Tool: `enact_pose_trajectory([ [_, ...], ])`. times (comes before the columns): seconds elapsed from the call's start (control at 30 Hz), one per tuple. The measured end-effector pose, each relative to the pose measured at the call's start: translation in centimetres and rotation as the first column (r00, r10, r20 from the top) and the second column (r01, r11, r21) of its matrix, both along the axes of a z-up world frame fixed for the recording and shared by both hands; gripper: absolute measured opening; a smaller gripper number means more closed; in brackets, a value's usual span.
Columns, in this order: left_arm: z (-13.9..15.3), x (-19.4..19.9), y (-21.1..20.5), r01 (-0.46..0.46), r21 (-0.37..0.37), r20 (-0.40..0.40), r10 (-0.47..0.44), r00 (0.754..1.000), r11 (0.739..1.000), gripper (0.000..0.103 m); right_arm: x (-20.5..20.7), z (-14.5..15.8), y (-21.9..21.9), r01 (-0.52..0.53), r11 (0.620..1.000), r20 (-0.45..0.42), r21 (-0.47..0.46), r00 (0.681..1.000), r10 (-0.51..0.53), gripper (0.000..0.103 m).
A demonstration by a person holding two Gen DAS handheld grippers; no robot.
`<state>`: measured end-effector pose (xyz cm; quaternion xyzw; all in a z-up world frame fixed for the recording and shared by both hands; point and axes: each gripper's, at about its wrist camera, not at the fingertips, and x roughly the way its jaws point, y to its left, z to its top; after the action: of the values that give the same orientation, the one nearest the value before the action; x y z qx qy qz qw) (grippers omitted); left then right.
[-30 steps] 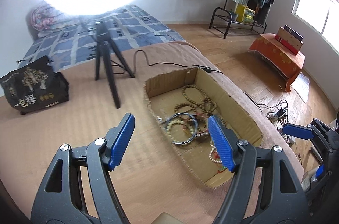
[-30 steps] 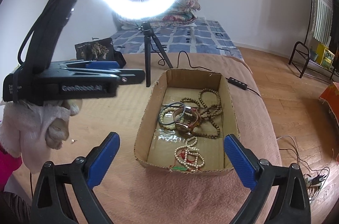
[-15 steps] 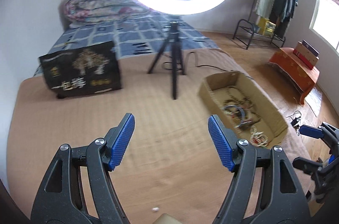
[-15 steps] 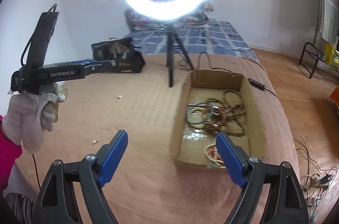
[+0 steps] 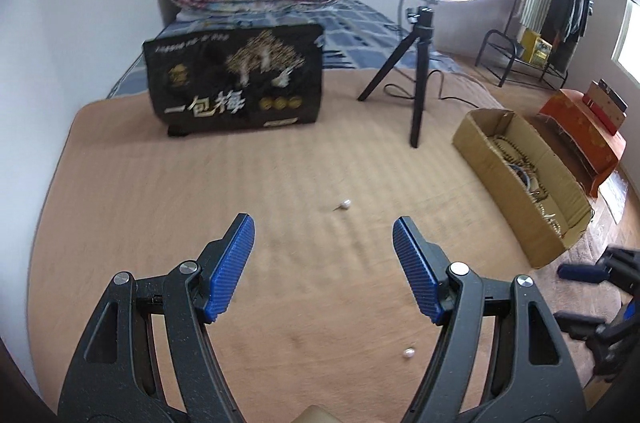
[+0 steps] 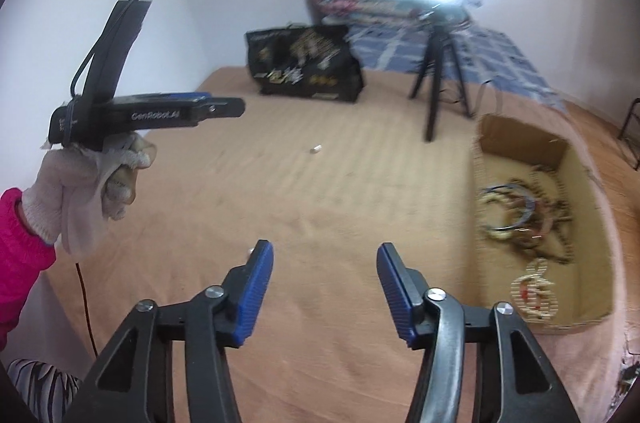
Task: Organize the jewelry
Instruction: 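Close the left tool on one pearl earring while the right tool grasps the other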
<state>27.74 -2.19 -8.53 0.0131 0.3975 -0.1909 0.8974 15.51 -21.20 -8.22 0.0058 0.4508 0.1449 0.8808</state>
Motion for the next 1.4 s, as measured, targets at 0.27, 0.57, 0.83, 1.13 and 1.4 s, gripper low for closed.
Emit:
enact_pose_trajectory([
  [0.27,-3.0,1.0,1.6,0.003,-0.027,-0.043,-0.004,0.999,1.0,0.074,1.1,-4.5,4.6,-0.088,0.996,-0.059,0.018,0.994,0.089,0.039],
  [0.57,-5.7,2.4,1.2,0.026,-0.039,-0.077,-0.029,0.997,0.999,0.074,2.4,-7.6,7.8,-0.144,0.99,-0.091,-0.011,0.986,0.142,0.032],
  [0.83,-7.0,3.4,0.1,0.057,-0.045,-0.083,-0.061,0.995,0.997,0.074,3.1,-9.6,9.0,-0.158,0.985,-0.111,-0.064,0.982,0.151,0.024],
  [1.13,-7.9,4.7,-3.0,0.113,-0.033,-0.074,-0.115,0.991,0.993,0.064,3.6,-9.9,8.3,-0.138,0.984,-0.094,-0.117,0.987,0.127,0.016],
  [1.4,-8.7,6.5,-5.0,0.129,-0.037,-0.082,-0.132,0.988,0.991,0.047,4.4,-10.1,7.0,-0.12,0.985,-0.09,-0.12,0.99,0.11,0.016],
])
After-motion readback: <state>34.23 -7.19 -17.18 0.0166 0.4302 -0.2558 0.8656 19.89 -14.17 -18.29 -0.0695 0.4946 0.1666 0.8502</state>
